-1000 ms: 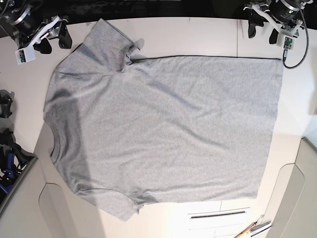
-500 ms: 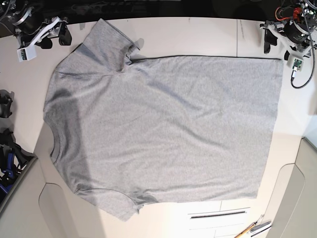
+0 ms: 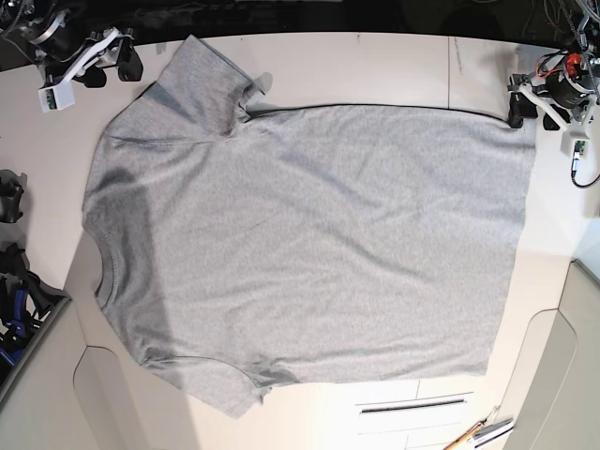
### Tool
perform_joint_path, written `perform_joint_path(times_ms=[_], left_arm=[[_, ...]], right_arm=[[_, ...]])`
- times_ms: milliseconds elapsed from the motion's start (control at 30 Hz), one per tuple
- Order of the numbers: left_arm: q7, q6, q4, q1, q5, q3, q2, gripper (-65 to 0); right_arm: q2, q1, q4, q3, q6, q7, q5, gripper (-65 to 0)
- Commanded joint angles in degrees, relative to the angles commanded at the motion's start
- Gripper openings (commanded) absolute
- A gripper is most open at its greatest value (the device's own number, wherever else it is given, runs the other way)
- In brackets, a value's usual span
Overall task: Fold the T-shirt properly
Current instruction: 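Move both grippers down to the shirt's side edge at collar and hem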
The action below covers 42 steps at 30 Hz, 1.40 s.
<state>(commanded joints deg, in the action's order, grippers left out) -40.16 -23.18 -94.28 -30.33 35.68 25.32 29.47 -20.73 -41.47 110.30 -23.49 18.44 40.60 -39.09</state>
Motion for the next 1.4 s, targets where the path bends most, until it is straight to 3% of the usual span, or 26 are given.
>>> perform_joint_path(times_ms=[167, 300, 400, 467, 600, 733, 1000, 1033, 1100, 1400], left_arm=[[-3.3, -0.2, 0.8, 0.0, 1.7, 1.6, 1.3, -17.4], [-10.3, -7.2, 0.8, 0.0, 12.9, 7.0, 1.3, -17.4], [-13.8, -9.8, 0.9, -0.2, 21.7, 12.0, 1.3, -17.4], [-14.6, -10.5, 0.9, -0.2, 24.8, 14.4, 1.3, -17.4], [-14.4, -10.5, 2.8, -0.3, 26.3, 14.6, 1.3, -17.3], [-11.4, -10.6, 7.5, 0.3, 26.3, 14.4, 1.3, -17.3], [-12.9, -12.2, 15.0, 4.0, 31.3, 14.3, 1.3, -17.3], [-13.1, -12.3, 15.3, 4.1, 31.6, 14.3, 1.2, -17.3], [-14.2, -12.4, 15.3, 4.1, 32.3, 13.7, 1.0, -17.3], [-13.6, -13.1, 15.3, 4.8, 32.5, 6.6, 1.0, -17.3]], right_arm=[[0.0, 0.0, -0.1, 0.0, 1.29, 0.4, -0.7, -24.6], [0.0, 0.0, -0.1, 0.0, 1.29, 0.4, -1.4, -24.6], [0.0, 0.0, -0.1, 0.0, 1.31, -0.1, -1.4, -24.6], [0.0, 0.0, -0.1, 0.0, 1.33, -0.1, -1.4, -24.6], [0.0, 0.2, -0.1, 0.0, 2.80, -0.3, -1.5, -24.5], [0.0, 0.3, -0.2, 0.6, 2.80, -0.5, -1.4, -24.5], [0.0, 1.8, -4.0, 3.5, 2.82, -1.1, -1.6, -24.5], [0.3, 2.3, -4.8, 3.5, 3.28, -1.1, -1.9, -24.5], [1.3, 3.0, -5.8, 3.6, 5.84, -0.9, -2.6, -24.5], [5.7, 5.0, -7.7, 4.1, 6.01, -1.0, -3.4, -24.5]])
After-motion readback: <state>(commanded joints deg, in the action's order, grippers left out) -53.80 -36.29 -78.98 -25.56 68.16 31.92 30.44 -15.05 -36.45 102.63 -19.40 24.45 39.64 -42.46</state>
